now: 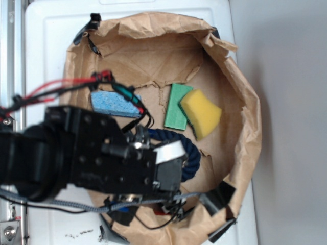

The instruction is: Grab the blue rope.

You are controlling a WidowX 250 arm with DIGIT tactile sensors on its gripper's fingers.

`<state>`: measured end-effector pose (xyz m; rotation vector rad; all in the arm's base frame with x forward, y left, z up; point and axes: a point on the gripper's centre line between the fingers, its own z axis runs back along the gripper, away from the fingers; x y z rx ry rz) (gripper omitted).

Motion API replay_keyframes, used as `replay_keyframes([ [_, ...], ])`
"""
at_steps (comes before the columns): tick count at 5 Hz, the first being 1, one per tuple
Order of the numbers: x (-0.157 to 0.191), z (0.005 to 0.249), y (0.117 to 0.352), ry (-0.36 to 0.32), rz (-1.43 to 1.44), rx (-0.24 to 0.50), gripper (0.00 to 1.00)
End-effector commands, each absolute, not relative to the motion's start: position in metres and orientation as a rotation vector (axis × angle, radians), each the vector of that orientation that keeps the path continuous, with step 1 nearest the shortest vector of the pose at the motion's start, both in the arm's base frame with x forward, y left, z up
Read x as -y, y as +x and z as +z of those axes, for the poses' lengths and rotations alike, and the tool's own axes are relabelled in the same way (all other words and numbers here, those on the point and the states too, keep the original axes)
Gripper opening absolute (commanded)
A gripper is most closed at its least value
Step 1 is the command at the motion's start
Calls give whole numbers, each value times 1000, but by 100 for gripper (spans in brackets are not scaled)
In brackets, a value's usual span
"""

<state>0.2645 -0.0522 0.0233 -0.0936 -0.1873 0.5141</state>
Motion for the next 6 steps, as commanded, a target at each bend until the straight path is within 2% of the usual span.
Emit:
replay_keyframes([
  [1,51,18,270,-107,477,241,0],
  [3,43,23,268,-125,483,254,0],
  [4,39,37,271,-136,474,241,0],
  [5,26,71,273,-147,523,242,0],
  [6,10,115,271,-164,578,239,0],
])
